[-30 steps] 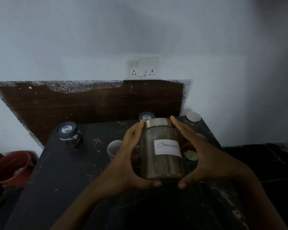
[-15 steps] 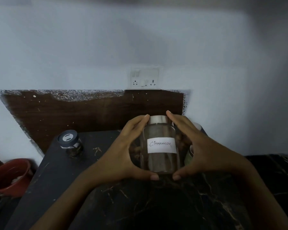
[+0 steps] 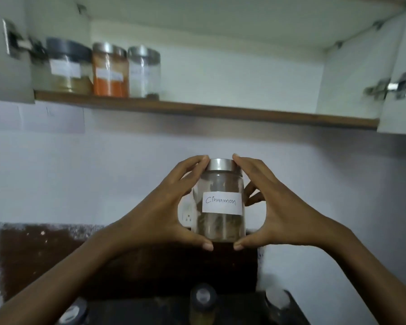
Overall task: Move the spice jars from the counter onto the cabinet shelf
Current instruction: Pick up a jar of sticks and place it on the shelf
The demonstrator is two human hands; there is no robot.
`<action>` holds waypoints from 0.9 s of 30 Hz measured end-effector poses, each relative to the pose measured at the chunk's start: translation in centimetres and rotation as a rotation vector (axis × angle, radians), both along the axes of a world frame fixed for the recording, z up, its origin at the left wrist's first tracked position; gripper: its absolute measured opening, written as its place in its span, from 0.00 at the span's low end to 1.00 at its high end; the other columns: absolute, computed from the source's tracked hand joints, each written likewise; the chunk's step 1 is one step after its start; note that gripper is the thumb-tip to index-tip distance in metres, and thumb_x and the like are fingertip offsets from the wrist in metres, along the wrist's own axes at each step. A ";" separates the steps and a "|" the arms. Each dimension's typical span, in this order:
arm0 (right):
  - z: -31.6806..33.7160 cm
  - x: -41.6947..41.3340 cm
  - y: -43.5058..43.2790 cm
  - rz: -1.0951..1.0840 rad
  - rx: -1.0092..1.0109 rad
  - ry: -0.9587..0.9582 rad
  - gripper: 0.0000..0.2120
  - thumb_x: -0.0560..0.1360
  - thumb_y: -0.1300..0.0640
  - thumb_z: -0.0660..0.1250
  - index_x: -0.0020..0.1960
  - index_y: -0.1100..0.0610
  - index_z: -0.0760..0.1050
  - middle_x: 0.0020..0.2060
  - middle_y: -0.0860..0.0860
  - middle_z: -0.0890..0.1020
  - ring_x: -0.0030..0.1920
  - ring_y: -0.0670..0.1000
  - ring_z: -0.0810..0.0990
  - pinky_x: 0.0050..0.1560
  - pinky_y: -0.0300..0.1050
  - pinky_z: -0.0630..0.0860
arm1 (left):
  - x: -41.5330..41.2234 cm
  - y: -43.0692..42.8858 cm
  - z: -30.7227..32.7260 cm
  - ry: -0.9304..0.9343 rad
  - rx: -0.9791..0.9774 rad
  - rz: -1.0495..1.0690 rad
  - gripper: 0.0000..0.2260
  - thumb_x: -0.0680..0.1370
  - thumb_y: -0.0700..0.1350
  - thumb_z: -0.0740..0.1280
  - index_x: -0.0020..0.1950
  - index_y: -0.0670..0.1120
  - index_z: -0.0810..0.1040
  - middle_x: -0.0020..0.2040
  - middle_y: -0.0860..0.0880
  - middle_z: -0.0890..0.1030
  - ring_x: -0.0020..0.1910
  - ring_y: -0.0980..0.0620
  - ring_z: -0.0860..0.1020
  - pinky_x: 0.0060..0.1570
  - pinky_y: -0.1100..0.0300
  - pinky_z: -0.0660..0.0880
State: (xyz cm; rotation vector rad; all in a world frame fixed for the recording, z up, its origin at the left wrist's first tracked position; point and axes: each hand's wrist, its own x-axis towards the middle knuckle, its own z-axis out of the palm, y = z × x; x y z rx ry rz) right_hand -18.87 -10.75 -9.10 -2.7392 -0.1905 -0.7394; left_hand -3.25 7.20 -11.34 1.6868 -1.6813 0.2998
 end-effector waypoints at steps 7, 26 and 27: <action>7.3 2.7 -1.8 -0.015 -0.222 -0.265 0.60 0.55 0.42 0.79 0.74 0.41 0.42 0.70 0.35 0.50 0.55 0.35 0.70 0.56 0.34 0.74 | 2.2 -2.2 7.9 -0.385 -0.145 0.123 0.55 0.62 0.63 0.74 0.76 0.56 0.38 0.75 0.64 0.38 0.74 0.65 0.44 0.69 0.64 0.56; 18.0 18.5 -4.7 -0.104 -0.224 -0.483 0.60 0.55 0.52 0.81 0.75 0.52 0.46 0.71 0.44 0.52 0.57 0.48 0.70 0.50 0.47 0.78 | 14.3 -5.6 16.9 -0.670 -0.129 0.943 0.43 0.75 0.65 0.58 0.76 0.45 0.36 0.76 0.47 0.33 0.74 0.45 0.32 0.69 0.35 0.34; 18.0 19.0 -4.9 -0.108 -0.183 -0.478 0.60 0.55 0.53 0.81 0.75 0.52 0.46 0.71 0.44 0.52 0.55 0.48 0.70 0.49 0.47 0.78 | 15.2 -5.6 16.3 -0.639 -0.147 0.965 0.43 0.75 0.66 0.57 0.76 0.45 0.36 0.76 0.46 0.32 0.74 0.44 0.31 0.68 0.36 0.33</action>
